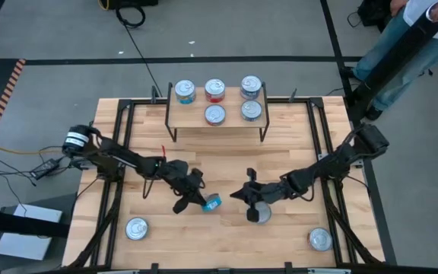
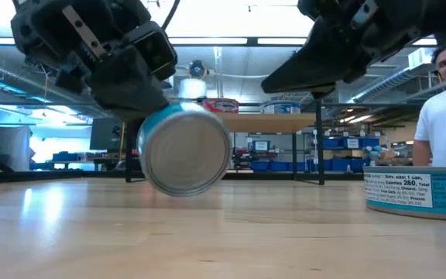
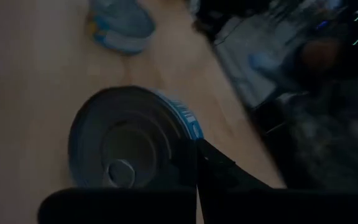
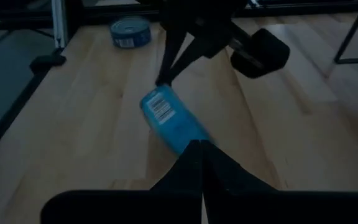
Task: Stack canned seafood by type on shelf
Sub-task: Put the yellow blue tuna can on the shelf aligned with the other yellow blue tuna can
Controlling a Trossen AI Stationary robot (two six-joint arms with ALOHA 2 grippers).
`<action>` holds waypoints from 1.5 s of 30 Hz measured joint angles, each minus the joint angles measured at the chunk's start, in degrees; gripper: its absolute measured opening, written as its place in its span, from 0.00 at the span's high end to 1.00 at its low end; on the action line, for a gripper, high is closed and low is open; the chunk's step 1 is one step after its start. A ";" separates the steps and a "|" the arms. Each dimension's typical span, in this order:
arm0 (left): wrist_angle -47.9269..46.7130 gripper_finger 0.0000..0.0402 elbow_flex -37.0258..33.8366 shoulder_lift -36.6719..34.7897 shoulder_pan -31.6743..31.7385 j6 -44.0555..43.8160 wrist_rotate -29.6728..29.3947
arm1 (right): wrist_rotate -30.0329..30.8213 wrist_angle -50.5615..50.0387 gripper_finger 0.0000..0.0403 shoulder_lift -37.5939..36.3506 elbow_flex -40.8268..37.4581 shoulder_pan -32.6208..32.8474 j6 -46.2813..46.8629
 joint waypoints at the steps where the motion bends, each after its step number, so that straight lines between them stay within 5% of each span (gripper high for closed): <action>1: 2.35 1.00 0.02 0.75 -0.08 -1.17 1.14 | -1.08 0.10 0.99 0.27 0.48 -0.24 0.00; 10: 7.20 1.00 0.09 4.34 0.38 -4.24 2.93 | -1.58 0.24 0.95 0.11 1.87 -0.63 -2.28; 34: 8.59 0.98 0.17 6.65 3.79 -6.68 -0.25 | -1.08 -3.25 0.47 0.55 3.72 -2.19 -5.17; 45: 8.55 0.88 0.09 6.65 3.79 -2.73 -3.07 | -1.19 -3.74 0.43 0.55 3.72 -3.45 -3.85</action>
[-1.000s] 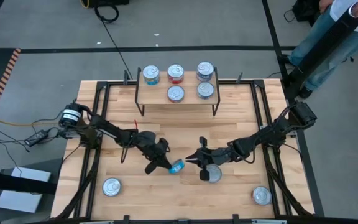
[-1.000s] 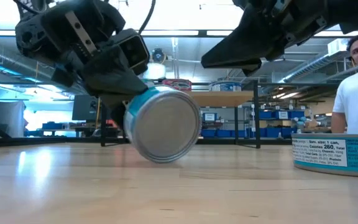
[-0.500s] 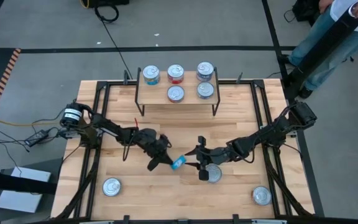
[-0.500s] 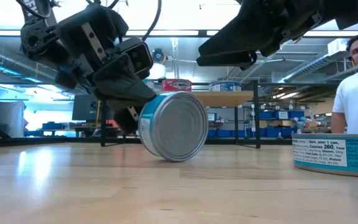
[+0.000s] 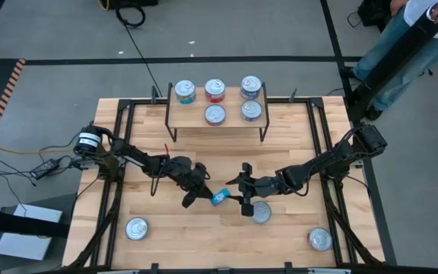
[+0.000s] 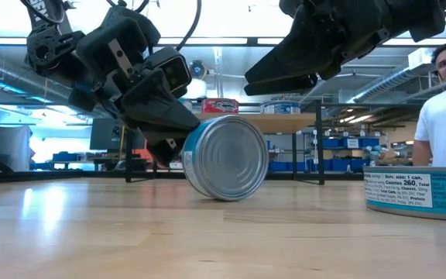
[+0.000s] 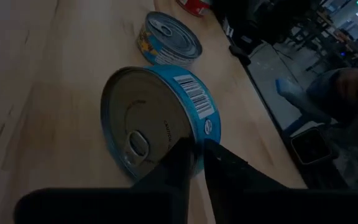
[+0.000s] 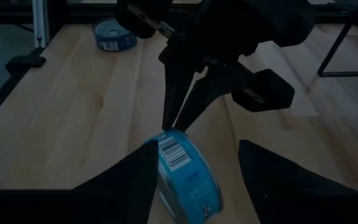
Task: Stack canned seafood by type on shelf
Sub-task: Put the yellow blue tuna can on the shelf aligned with the other yellow blue tuna can
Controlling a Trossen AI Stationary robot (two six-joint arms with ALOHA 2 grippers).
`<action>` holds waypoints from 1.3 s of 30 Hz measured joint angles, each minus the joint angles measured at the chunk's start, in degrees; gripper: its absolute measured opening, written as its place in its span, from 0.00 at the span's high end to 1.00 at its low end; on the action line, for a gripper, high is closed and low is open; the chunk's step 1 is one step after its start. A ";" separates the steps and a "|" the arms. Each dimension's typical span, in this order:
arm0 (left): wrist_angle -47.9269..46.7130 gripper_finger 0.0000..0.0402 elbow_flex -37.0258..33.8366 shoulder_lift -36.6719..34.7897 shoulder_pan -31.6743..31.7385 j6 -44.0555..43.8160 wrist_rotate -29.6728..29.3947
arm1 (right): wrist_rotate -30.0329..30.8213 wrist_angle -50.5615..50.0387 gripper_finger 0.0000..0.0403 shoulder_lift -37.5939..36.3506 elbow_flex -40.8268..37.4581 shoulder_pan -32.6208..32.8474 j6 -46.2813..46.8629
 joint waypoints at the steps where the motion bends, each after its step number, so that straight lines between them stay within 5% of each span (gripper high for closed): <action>1: 0.00 0.86 0.00 0.00 0.00 0.38 -0.09 | 0.00 0.00 0.43 0.00 0.00 0.00 -0.01; 17: -0.27 0.63 0.00 -1.49 0.00 5.04 -2.70 | 3.05 -3.86 0.43 0.00 0.00 1.51 3.97; 23: -1.56 0.55 0.00 -1.49 -0.65 9.73 -2.69 | -8.16 -3.63 0.46 0.00 0.00 1.61 1.67; 30: -2.73 0.54 0.00 -3.14 -4.30 21.09 -8.97 | -9.79 -2.52 0.67 0.02 -0.02 1.82 1.04; 36: -9.15 0.54 0.00 -7.23 -6.79 21.55 -16.92 | -9.86 -2.10 0.94 0.02 -0.02 2.62 -0.40; 39: -10.75 0.54 0.01 -8.87 -7.97 21.51 -20.03 | -9.87 -2.02 0.98 0.02 -0.02 3.39 -1.41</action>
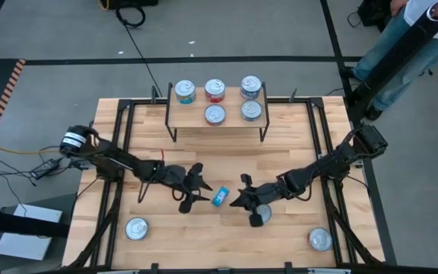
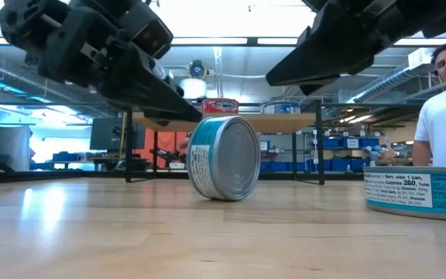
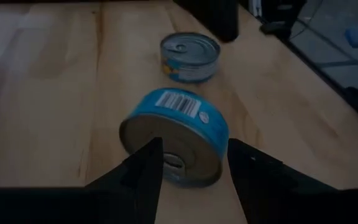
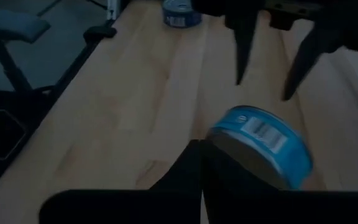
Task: Stack canned seafood by type on shelf
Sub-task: Put the yellow blue tuna can on the shelf aligned with the other yellow blue tuna can
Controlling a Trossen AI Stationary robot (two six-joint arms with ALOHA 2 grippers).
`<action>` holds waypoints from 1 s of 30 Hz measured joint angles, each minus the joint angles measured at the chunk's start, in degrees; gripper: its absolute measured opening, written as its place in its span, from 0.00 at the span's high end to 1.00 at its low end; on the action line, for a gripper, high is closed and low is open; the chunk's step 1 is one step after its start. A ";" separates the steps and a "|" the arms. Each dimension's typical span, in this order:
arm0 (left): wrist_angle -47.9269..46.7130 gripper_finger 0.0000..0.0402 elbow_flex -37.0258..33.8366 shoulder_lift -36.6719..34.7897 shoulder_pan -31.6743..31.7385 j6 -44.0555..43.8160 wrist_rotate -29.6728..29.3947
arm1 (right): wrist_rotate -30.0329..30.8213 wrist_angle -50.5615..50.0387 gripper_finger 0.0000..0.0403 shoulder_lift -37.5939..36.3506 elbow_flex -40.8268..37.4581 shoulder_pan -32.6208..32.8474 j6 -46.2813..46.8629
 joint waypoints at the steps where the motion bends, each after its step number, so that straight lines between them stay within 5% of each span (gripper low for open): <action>1: -0.78 0.54 0.01 -0.33 -0.32 -0.09 -0.87 | -0.08 0.23 0.97 0.00 0.00 0.08 -0.09; 12: -2.76 0.54 0.00 -0.42 -5.39 -4.69 -7.07 | -1.21 -0.24 0.98 2.39 1.12 0.28 0.32; 21: -4.27 0.54 0.01 -0.42 -9.10 -7.04 -13.11 | -2.75 -16.88 0.98 12.25 14.28 0.46 0.30; 30: -5.98 0.54 0.01 -0.42 -10.11 -9.46 -16.86 | 0.81 -12.04 0.97 14.04 15.02 -2.27 -0.31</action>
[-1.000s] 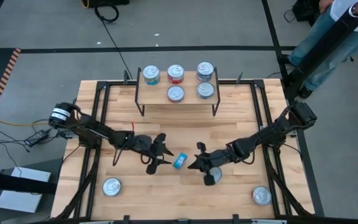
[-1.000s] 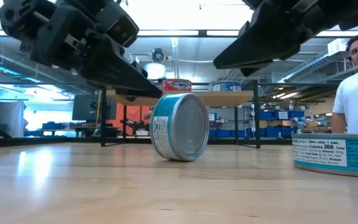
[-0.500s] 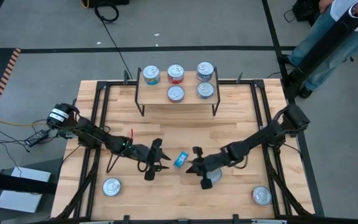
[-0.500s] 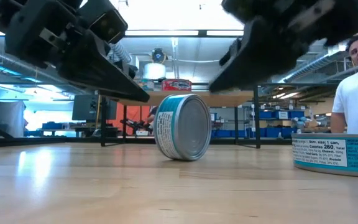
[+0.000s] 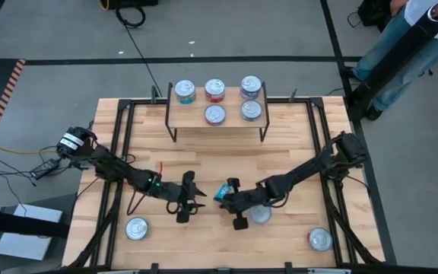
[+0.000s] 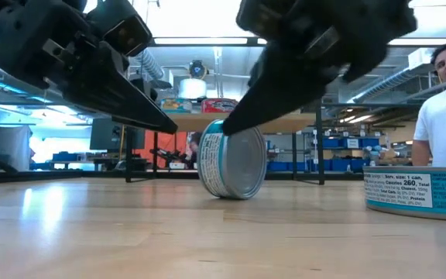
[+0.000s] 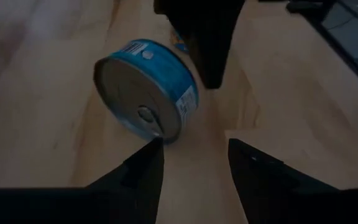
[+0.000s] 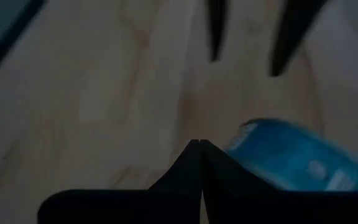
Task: Stack canned seafood by type on shelf
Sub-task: Put the yellow blue tuna can on the shelf aligned with the other yellow blue tuna can
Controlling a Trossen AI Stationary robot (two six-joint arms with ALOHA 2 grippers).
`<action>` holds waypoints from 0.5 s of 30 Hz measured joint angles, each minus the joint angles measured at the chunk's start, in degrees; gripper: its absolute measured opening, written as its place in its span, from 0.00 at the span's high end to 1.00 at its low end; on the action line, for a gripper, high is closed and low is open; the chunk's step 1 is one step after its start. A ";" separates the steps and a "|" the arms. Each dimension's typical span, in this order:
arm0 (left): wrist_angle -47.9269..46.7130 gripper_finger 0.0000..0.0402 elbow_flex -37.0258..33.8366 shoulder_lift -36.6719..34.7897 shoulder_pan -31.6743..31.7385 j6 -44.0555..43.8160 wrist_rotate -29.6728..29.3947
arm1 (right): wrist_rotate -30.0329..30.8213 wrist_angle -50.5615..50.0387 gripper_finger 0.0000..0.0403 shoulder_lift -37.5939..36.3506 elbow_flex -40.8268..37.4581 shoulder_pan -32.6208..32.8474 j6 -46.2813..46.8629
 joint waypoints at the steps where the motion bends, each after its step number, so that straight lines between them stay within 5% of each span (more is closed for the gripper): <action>1: -0.19 0.54 0.00 0.00 0.00 -0.45 -0.75 | 0.12 0.59 0.97 0.38 0.00 -0.36 -0.02; 15: 0.75 0.51 0.02 0.38 0.06 -3.25 -5.29 | 9.48 6.25 0.97 -0.07 -0.05 -0.97 -2.91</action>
